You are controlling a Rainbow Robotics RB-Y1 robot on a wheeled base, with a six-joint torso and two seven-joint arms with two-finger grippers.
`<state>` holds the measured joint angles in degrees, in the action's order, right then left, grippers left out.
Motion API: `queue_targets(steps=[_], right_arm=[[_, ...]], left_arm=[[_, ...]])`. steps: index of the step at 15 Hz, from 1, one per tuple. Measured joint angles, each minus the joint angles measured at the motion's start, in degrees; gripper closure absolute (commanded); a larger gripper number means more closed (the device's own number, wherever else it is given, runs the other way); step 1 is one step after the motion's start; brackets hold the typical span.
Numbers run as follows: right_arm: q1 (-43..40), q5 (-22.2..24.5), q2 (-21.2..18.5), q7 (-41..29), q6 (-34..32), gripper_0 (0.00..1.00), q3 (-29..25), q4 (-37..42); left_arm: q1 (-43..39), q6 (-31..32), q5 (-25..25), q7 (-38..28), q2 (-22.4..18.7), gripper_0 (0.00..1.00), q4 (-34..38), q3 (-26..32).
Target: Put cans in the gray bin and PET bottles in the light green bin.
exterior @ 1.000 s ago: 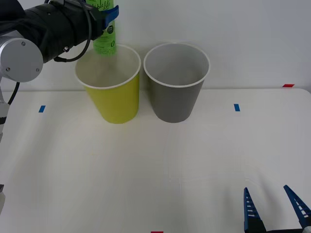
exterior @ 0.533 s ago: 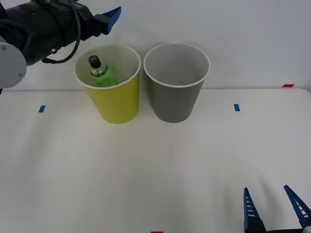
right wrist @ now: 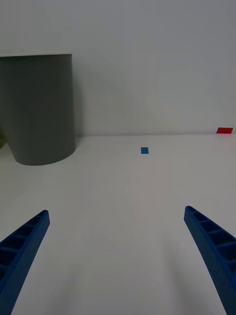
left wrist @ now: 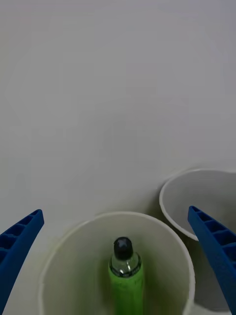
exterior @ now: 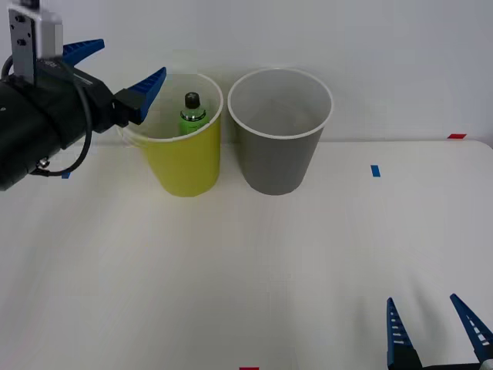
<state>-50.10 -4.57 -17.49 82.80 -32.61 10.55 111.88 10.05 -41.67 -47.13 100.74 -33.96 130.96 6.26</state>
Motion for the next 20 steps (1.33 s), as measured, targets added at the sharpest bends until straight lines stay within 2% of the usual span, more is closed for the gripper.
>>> queue_targets(steps=[3,6,9,15,18,20], right_arm=[[0.00,0.00,0.00,-0.01,0.00,0.05,0.00,0.00],[0.00,0.00,0.00,0.00,0.00,0.05,0.00,0.00],[0.00,0.00,0.00,-0.01,0.00,0.05,0.00,0.01],[0.00,0.00,0.00,-0.01,0.00,0.05,0.00,0.00],[0.00,0.00,0.00,0.00,0.00,0.05,0.00,0.00],[0.00,0.00,0.00,-0.01,0.00,0.05,0.00,0.00]], left_arm=[[-9.66,2.20,0.37,0.41,0.92,0.00,5.61,0.11],[-19.24,5.10,0.63,1.35,3.70,0.00,9.54,-0.15],[-26.15,10.51,1.73,2.23,4.90,0.00,10.58,-3.49],[-32.62,20.10,7.08,1.48,0.48,0.00,10.57,-6.81],[-33.85,21.63,7.11,0.85,-2.20,0.00,10.56,-6.71],[-35.02,21.99,7.20,0.97,-2.34,0.00,10.56,-6.58]])
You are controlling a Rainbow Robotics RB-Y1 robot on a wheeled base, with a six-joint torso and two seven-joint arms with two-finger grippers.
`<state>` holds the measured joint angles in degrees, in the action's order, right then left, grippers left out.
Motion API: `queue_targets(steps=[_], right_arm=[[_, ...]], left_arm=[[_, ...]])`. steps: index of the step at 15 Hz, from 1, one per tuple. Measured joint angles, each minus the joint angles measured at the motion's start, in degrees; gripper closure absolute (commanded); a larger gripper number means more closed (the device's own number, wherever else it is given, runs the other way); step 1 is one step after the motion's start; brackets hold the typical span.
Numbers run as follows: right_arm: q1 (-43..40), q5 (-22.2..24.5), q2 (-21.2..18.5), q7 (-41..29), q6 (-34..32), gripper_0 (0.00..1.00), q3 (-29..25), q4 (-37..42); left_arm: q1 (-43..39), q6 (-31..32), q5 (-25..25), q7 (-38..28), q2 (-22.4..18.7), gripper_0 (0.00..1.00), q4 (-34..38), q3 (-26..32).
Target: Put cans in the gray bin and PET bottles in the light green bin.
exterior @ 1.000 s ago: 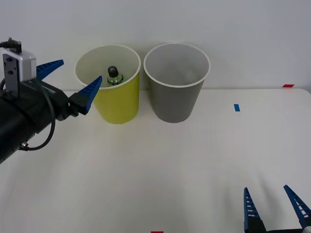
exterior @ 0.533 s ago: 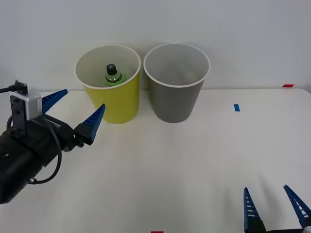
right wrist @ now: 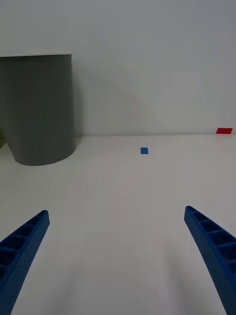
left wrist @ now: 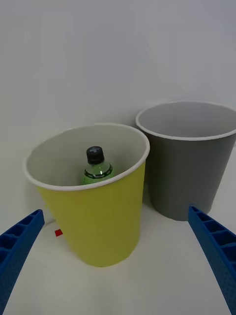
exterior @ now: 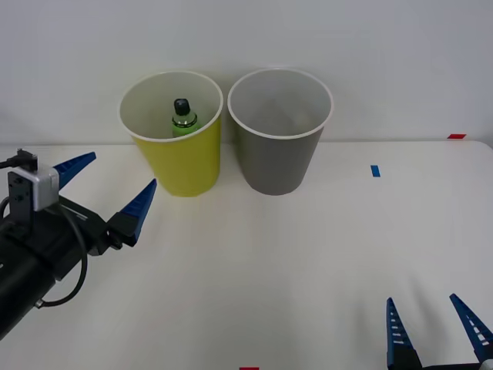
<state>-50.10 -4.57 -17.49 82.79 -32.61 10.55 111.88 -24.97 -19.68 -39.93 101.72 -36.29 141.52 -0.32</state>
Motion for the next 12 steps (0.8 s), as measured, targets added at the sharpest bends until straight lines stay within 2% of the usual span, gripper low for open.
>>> queue_targets(steps=[3,8,10,12], right_arm=[[0.00,0.00,0.00,0.00,0.00,0.05,0.00,0.00],[0.00,0.00,0.00,0.00,0.00,0.05,0.00,0.00],[0.00,0.00,0.00,0.00,0.00,0.05,0.00,0.00],[0.00,0.00,0.00,0.01,0.00,0.05,0.00,0.00]], left_arm=[[-4.83,4.84,0.18,0.63,-0.17,0.00,0.27,-1.07],[-8.90,8.77,1.23,1.18,1.11,0.00,0.66,-2.92],[-9.83,14.19,2.59,1.31,0.74,0.00,-1.54,-4.68],[-9.54,23.41,4.30,1.22,-0.36,0.00,-7.16,-7.91]])
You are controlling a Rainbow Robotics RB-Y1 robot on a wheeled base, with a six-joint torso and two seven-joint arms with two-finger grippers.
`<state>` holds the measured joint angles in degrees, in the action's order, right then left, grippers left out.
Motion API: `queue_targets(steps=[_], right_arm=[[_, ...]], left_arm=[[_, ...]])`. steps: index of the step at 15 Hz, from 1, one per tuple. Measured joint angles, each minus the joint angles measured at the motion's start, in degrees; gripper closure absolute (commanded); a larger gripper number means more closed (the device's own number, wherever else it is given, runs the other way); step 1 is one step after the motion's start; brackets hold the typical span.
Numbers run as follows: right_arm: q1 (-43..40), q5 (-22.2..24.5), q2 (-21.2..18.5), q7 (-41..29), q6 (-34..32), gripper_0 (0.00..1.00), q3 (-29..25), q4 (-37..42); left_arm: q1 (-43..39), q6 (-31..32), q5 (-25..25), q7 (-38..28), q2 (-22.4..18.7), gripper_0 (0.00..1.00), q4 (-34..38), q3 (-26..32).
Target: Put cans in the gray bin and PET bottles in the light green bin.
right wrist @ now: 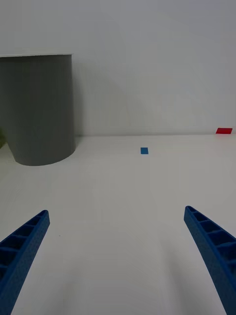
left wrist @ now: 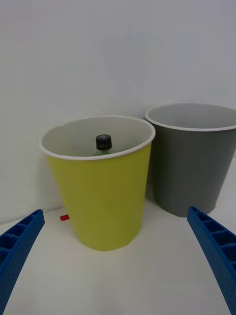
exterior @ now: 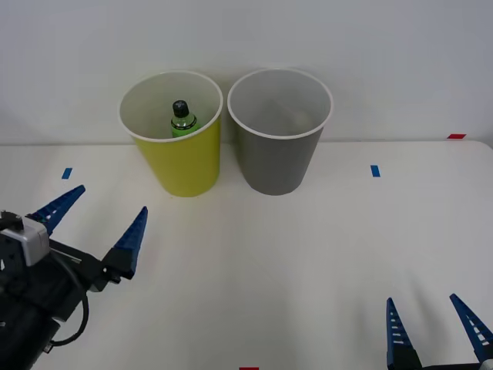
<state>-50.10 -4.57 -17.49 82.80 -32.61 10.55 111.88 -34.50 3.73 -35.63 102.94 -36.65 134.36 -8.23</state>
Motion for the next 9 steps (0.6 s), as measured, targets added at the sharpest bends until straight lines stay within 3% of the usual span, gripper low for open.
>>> queue_targets(steps=[4,9], right_arm=[[0.00,0.00,0.00,0.00,0.00,0.05,0.00,0.00],[0.00,0.00,0.00,-0.01,0.00,0.05,0.00,0.00]], left_arm=[[-1.32,14.68,1.24,-1.08,-1.79,0.00,-9.38,-5.69],[-10.74,28.41,5.26,-2.65,0.93,0.00,-15.58,-8.97]])
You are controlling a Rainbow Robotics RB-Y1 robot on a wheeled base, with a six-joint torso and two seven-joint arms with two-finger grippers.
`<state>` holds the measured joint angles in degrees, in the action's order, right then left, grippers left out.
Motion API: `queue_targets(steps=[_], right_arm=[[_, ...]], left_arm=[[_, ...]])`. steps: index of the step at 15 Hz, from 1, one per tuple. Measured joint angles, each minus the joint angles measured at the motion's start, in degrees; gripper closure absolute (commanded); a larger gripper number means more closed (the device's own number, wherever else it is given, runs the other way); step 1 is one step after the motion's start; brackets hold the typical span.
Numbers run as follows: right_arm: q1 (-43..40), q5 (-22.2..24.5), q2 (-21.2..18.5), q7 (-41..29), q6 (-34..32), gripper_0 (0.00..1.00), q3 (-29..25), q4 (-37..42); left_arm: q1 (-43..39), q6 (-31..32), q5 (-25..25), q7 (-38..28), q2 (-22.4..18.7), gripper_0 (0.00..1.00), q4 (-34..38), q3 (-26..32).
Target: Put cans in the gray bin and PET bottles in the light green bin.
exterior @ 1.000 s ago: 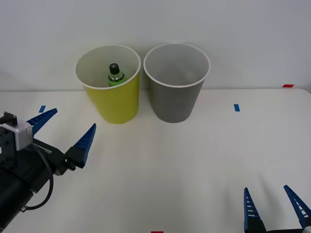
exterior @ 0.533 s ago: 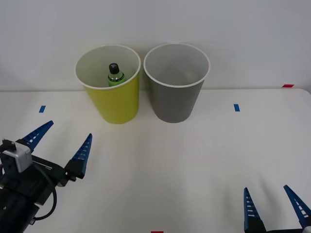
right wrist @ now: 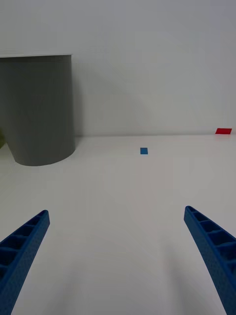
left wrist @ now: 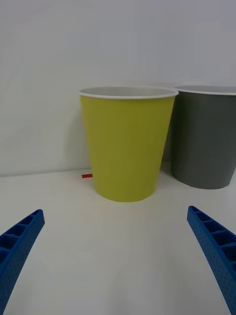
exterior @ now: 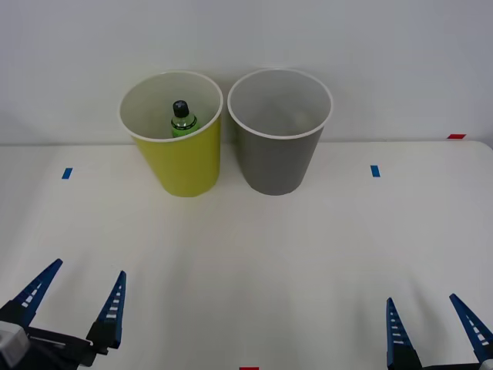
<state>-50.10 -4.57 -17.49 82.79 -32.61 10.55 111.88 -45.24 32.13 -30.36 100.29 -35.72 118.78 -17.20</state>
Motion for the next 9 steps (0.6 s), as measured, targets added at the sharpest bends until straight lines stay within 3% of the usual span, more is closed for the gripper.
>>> queue_targets(steps=[9], right_arm=[[0.00,0.00,0.00,0.00,0.00,0.05,0.00,0.00]], left_arm=[[-10.24,10.47,7.03,-0.87,5.13,0.00,-5.98,-1.15]])
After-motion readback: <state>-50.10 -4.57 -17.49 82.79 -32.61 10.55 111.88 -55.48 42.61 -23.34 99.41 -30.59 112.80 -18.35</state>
